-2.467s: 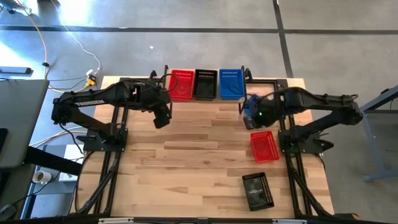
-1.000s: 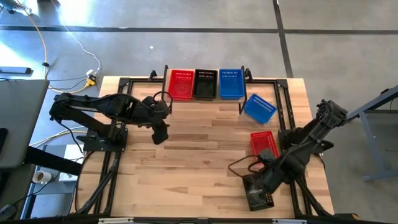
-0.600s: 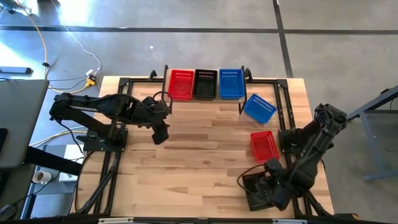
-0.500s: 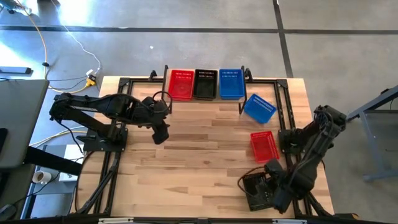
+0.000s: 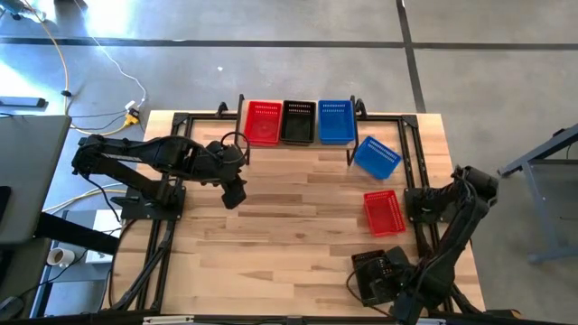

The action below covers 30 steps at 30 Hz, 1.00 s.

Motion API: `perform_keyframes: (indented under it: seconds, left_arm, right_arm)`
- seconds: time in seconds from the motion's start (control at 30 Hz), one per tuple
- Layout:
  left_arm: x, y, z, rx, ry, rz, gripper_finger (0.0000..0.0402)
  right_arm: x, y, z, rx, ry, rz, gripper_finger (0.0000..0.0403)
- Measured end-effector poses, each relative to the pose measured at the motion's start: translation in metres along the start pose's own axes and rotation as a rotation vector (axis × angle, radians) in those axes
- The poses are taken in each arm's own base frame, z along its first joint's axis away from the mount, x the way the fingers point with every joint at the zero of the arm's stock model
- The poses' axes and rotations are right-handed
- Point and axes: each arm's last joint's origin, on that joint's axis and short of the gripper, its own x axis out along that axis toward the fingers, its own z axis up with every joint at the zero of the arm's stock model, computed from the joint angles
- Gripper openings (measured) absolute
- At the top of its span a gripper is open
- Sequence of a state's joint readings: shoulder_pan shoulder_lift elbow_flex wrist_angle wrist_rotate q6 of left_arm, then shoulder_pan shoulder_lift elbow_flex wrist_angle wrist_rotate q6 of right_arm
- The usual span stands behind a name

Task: Stack baskets on shelf by color
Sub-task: Stack the black bin on top of the black bins on the shelf

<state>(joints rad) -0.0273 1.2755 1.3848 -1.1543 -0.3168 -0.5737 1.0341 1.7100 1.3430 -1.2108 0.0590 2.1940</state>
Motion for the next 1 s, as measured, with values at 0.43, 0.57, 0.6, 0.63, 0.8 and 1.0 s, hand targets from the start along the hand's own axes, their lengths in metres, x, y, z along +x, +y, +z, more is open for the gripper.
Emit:
perform_keyframes:
  seconds: [0.43,0.57,0.6,0.63,0.8,1.0]
  left_arm:
    - [0.0,0.0,0.0,-0.003,0.0,0.0,0.0172]
    - [0.0,0.0,0.0,-0.003,0.0,-0.001,0.0172]
    - [0.0,0.0,0.0,-0.003,0.003,-0.005,0.0172]
    - [0.0,0.0,0.0,-0.003,0.007,-0.011,0.0172]
    - [0.0,-0.001,-0.001,-0.002,0.024,-0.037,0.0172]
    - [0.0,-0.001,-0.001,0.0,0.025,-0.037,0.0172]
  right_arm:
    - [0.035,0.01,-0.025,0.017,0.007,-0.052,0.0087]
    - [0.045,0.012,-0.028,0.022,0.015,-0.083,0.0087]
    - [0.047,0.013,-0.029,0.022,0.019,-0.081,0.0087]
    - [0.05,0.014,-0.03,0.022,0.023,-0.079,0.0087]
    - [0.061,0.019,-0.036,0.024,0.055,-0.094,0.0085]
    - [0.062,0.022,-0.034,0.042,0.087,-0.121,0.0057]
